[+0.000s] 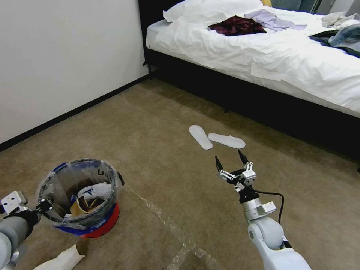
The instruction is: Pick up the trash bin and place the garbage on the floor into it.
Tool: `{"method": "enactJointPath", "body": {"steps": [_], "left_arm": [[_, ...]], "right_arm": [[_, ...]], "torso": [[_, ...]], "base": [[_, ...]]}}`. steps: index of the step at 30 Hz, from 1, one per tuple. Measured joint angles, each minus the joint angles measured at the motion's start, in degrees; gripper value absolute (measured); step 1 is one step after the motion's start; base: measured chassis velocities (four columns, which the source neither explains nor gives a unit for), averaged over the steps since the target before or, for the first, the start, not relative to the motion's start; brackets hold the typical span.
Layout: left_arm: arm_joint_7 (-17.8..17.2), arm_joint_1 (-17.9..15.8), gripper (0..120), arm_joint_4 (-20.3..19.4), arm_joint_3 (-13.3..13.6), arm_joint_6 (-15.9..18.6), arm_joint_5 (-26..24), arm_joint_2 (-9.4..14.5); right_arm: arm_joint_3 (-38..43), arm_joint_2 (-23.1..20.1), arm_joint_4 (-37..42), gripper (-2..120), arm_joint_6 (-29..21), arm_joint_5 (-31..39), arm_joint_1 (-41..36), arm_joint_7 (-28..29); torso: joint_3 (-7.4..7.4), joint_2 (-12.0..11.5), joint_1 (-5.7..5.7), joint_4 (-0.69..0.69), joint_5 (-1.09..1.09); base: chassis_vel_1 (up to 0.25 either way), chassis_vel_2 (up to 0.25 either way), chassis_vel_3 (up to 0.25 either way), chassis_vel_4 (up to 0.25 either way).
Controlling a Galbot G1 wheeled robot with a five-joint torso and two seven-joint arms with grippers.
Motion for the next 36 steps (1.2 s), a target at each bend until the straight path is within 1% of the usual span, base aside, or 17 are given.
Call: {"method": "enactJointPath", "body": {"steps": [8,15,36], "left_arm": [[-0.1,-0.2,1,0.0,0.0,-0.4,0.2,0.1],[-0.2,-0.4,1,0.0,-1.2,-0.5,-1.3,0.7],[-0.3,-0.5,1,-0.5,-2.0,-1.2,-1.9,0.7]], "right_arm": [[0.0,-0.2,-0.2,100,0.4,-0.1,-0.1,-0.3],[-0.3,0.0,-0.3,100,0.4,-0.4,0.1,-0.3],[-0.6,0.8,-0.5,100,0.9,-1.9,-0.5,-0.3]], "torso": [[0.00,0.0,0.00,-0.01,0.01],[0.00,0.0,0.00,0.00,0.00],[0.00,0.0,0.00,0.00,0.01]], "base": [[-0.126,0.124,0.135,-0.130],[-0.118,0.116,0.123,-0.118],[-0.129,0.123,0.128,-0.135]]}}
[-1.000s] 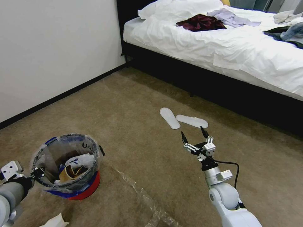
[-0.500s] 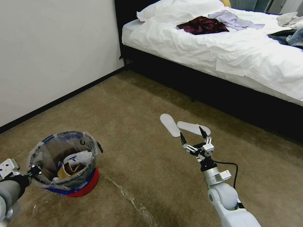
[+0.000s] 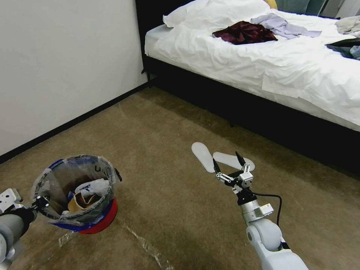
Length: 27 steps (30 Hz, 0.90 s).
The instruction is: Pick up the trash bin and place the garbage on the floor into it.
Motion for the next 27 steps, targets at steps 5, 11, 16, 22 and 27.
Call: {"method": "enactJointPath", "body": {"steps": [5,11,16,22,27], "left_arm": [[0.1,0.1,1,-0.3,-0.1,-0.2,-0.5,-0.3],[0.1,0.2,1,-0.5,-0.2,-0.2,-0.5,-0.5],[0.1,0.2,1,-0.6,-0.2,-0.2,-0.4,-0.5],[0.1,0.2,1,-0.6,0.0,-0.3,-0.4,-0.5],[-0.1,0.1,1,-0.5,0.1,-0.6,-0.2,-0.1]], "right_arm": [[0.1,-0.4,0.3,100,0.0,0.2,-0.1,0.0],[0.2,-0.4,0.3,100,0.1,0.3,-0.4,0.0],[0.2,-0.4,0.3,100,0.5,0.1,-0.5,0.0],[0.0,-0.2,-0.9,100,3.1,0.3,0.2,1.1],[0.1,-0.2,-1.5,100,3.7,-0.1,0.4,1.0]], "torso": [[0.00,0.0,0.00,0.00,-0.02],[0.00,0.0,0.00,0.00,0.00],[0.00,0.0,0.00,0.00,-0.01],[0.01,0.0,0.01,-0.01,-0.01],[0.01,0.0,0.00,0.00,0.00]], "base": [[-0.107,0.131,0.117,-0.130],[-0.141,0.138,0.137,-0.144],[-0.141,0.141,0.139,-0.141],[-0.125,0.134,0.125,-0.134],[-0.034,0.032,0.046,-0.030]]}}
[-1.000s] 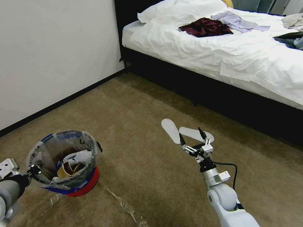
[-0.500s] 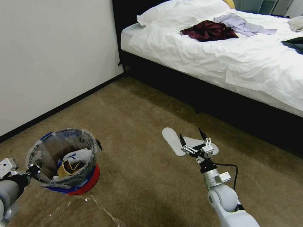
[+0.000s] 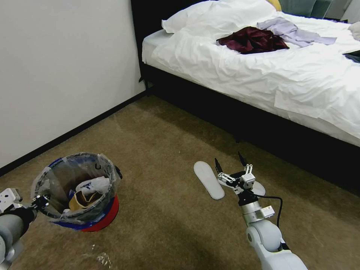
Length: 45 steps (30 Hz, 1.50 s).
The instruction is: Pick up the trash bin and place the garbage on the floor into it.
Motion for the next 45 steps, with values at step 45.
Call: {"method": "enactJointPath", "body": {"steps": [45], "left_arm": [[0.9,-0.5,1,0.7,0.2,0.2,-0.7,0.1]], "right_arm": [[4.2,0.4,-0.2,100,0.9,0.9,-1.3,-1.8]], "torso": [[-0.01,0.0,-0.01,0.00,0.00]], "base": [[0.000,0.000,0.000,0.000]]}}
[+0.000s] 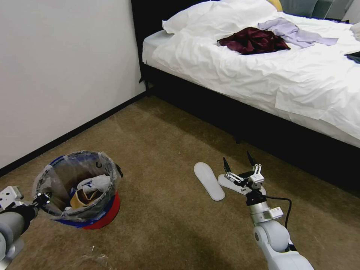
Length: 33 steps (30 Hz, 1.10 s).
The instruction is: Pick up the trash bin and place the garbage on the floor into it.
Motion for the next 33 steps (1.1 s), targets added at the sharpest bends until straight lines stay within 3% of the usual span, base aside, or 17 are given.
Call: {"method": "enactJointPath", "body": {"steps": [33], "left_arm": [[0.2,-1.7,1,2.0,1.6,-0.2,-1.1,2.5]], "right_arm": [[1.9,0.0,0.4,100,0.1,0.0,-1.9,-0.4]], "torso": [[0.00,0.0,0.01,0.00,0.00]], "base": [[0.000,0.000,0.000,0.000]]}}
